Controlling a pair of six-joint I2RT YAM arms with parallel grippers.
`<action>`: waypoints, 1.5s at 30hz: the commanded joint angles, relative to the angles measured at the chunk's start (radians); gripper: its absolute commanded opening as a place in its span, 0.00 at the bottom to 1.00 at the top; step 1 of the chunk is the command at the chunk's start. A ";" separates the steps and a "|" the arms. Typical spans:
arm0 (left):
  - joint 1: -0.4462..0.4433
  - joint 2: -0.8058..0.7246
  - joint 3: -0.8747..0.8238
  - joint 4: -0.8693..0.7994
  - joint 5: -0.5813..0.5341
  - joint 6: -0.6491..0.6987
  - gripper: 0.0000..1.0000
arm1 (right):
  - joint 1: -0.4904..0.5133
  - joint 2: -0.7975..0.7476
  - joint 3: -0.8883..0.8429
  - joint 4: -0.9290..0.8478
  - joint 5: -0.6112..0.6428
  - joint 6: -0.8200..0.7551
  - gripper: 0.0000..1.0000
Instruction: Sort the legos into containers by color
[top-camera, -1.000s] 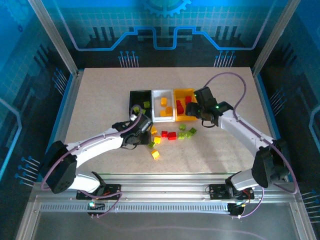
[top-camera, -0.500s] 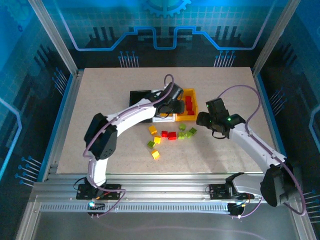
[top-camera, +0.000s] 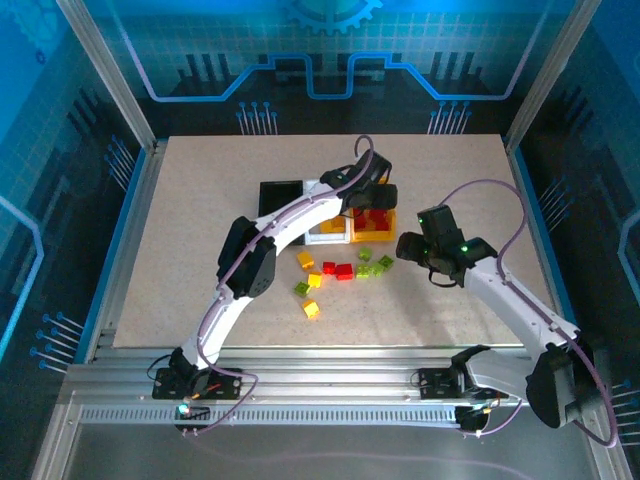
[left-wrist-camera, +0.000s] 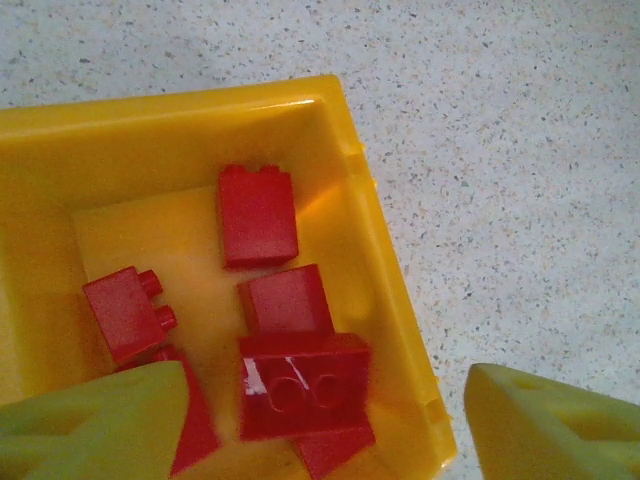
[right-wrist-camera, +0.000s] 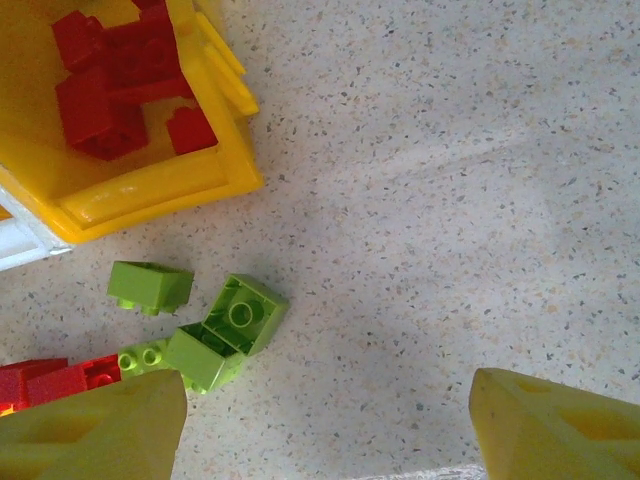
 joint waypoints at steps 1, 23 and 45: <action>0.004 -0.030 0.070 -0.025 0.043 -0.004 0.82 | -0.012 -0.023 -0.015 0.008 -0.037 -0.013 0.77; 0.002 -1.131 -1.224 0.183 -0.125 -0.174 0.99 | 0.436 0.352 0.138 0.124 -0.262 -0.165 0.80; 0.086 -1.592 -1.580 -0.087 -0.298 -0.324 0.99 | 0.669 0.743 0.395 0.049 -0.139 -0.175 0.49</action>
